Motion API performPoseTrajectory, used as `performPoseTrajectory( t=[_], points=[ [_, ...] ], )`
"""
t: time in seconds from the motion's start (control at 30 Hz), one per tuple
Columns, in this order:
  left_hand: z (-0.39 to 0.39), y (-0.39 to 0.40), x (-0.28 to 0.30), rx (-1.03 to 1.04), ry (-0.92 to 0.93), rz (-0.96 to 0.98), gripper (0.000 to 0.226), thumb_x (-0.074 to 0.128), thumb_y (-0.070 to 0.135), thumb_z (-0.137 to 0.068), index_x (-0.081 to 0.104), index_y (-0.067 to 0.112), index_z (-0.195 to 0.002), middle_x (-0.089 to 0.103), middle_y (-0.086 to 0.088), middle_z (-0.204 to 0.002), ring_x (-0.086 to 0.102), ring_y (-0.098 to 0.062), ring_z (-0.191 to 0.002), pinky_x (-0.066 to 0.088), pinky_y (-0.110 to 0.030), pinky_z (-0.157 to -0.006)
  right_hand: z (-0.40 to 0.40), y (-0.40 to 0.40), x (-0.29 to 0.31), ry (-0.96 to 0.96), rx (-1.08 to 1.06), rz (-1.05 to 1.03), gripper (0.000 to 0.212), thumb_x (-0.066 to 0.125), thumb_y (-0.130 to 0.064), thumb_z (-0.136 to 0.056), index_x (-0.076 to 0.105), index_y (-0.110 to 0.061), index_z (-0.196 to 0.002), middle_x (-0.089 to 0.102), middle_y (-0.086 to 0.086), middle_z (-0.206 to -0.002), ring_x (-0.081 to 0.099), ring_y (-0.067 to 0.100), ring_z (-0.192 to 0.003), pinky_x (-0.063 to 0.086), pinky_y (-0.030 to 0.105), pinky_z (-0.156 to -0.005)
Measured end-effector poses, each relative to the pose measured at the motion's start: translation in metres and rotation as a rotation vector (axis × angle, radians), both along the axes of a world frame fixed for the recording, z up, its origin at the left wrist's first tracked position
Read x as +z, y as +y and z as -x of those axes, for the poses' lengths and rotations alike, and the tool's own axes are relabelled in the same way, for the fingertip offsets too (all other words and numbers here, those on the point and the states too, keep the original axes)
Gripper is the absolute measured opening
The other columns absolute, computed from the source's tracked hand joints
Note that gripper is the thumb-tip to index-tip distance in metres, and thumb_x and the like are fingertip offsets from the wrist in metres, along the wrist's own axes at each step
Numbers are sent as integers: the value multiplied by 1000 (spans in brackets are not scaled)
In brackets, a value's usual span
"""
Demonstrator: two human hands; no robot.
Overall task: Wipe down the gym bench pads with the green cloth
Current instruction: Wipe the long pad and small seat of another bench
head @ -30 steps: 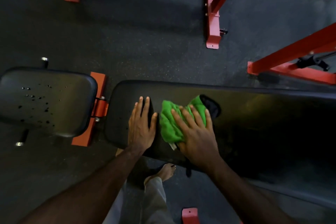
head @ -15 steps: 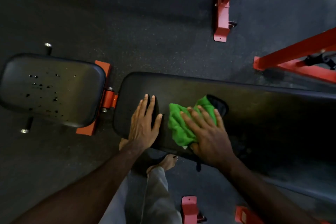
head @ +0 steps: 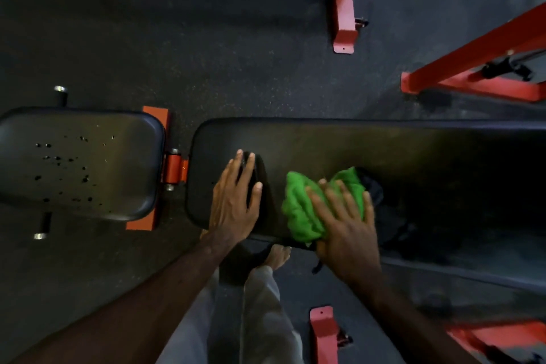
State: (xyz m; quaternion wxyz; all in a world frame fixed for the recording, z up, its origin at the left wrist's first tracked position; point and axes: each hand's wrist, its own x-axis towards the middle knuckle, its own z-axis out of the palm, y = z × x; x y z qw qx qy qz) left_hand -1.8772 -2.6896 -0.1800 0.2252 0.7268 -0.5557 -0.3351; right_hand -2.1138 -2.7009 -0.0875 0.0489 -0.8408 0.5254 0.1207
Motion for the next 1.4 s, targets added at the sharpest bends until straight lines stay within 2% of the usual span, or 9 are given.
performPoseTrajectory(
  t=[0.13,0.23,0.4,0.6,0.83,0.97,1.07,1.23,1.4],
  points=[
    [34,-11,13,-58,68,64,60,39,43,-107,26,28,-164,15,2,-173,17,-21,-158,23,-38,-122,-16,-43,0,-14,-361,123,104,73,-50,-69,29,-32,-163,30,1,-169,20,33,-157,1,63,-123],
    [50,-10,7,-71,134,61,67,43,44,-102,25,25,-164,14,0,-173,14,-22,-159,22,-42,-123,-43,-28,-14,-61,-285,101,97,65,-51,-75,30,-29,-163,33,2,-167,22,32,-157,3,63,-123],
    [47,0,-2,-97,84,111,63,40,42,-106,24,23,-164,13,-1,-173,9,-18,-160,21,-45,-127,20,49,5,-54,-170,61,108,81,-34,-67,31,-30,-162,32,1,-168,24,30,-157,11,61,-123],
    [64,0,0,-6,40,80,64,37,45,-107,19,25,-165,8,3,-174,3,-16,-160,10,-43,-129,60,-11,32,-69,-502,278,100,55,-49,-67,32,-27,-162,35,5,-165,25,35,-155,10,67,-122],
    [100,-5,11,192,20,40,66,38,45,-105,26,17,-164,18,-6,-172,14,-28,-159,18,-50,-127,65,60,24,-75,-122,78,95,70,-40,-76,31,-32,-163,32,-1,-168,23,28,-157,6,58,-125],
    [90,2,9,80,-24,28,67,35,49,-109,12,22,-166,5,0,-174,4,-23,-160,12,-45,-127,95,44,42,-95,-286,192,88,57,-51,-77,37,-30,-160,36,2,-166,28,29,-154,11,61,-124],
    [88,5,3,53,-59,52,69,31,53,-108,9,22,-166,4,0,-174,3,-23,-160,10,-43,-127,69,20,37,-117,-470,209,94,48,-60,-76,30,-29,-163,32,3,-167,21,33,-156,2,64,-124],
    [82,3,1,25,-78,64,73,28,56,-105,13,19,-166,7,-5,-174,7,-27,-160,13,-43,-128,42,51,11,-68,-89,52,99,67,-54,-81,20,-30,-166,22,2,-172,15,31,-159,3,62,-124],
    [78,1,-2,-1,-78,69,74,28,58,-104,12,20,-166,6,-3,-174,6,-26,-160,13,-42,-128,47,31,18,-41,-117,61,88,49,-60,-84,25,-32,-164,23,2,-172,19,31,-158,5,61,-124]
  ],
)
